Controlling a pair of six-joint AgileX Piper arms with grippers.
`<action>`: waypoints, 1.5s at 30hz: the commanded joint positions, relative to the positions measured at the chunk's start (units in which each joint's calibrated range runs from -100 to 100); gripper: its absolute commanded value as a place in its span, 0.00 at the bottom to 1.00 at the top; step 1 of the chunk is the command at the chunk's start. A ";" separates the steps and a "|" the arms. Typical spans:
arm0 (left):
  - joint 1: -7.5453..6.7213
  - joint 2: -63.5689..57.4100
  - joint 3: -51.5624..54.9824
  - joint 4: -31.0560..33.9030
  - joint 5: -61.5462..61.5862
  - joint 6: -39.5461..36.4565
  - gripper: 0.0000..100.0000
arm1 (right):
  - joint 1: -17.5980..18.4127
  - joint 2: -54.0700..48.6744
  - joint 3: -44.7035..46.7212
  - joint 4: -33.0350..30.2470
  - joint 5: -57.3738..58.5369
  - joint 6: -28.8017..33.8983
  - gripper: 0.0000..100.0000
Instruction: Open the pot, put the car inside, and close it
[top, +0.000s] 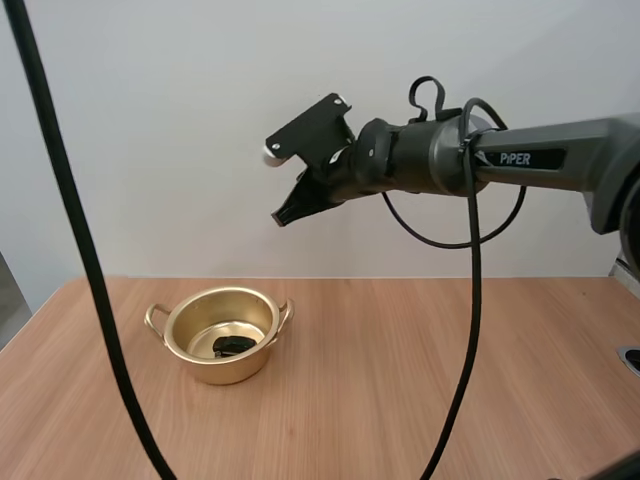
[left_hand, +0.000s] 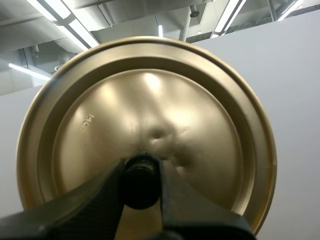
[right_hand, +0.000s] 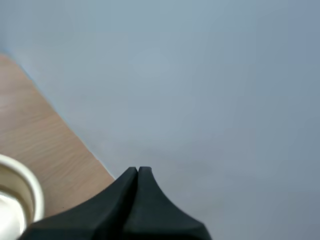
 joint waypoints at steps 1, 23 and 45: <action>0.06 -0.05 -0.03 0.01 0.05 -0.03 0.00 | -8.49 -0.30 -0.05 0.84 0.01 3.02 0.00; 0.06 -0.05 -0.03 -3.94 -0.36 2.12 0.00 | -20.70 -32.40 21.68 18.28 -9.70 -0.83 0.00; -0.08 -7.38 0.10 -5.51 -1.64 3.08 0.00 | -16.60 -64.03 38.51 26.72 0.40 -7.47 0.00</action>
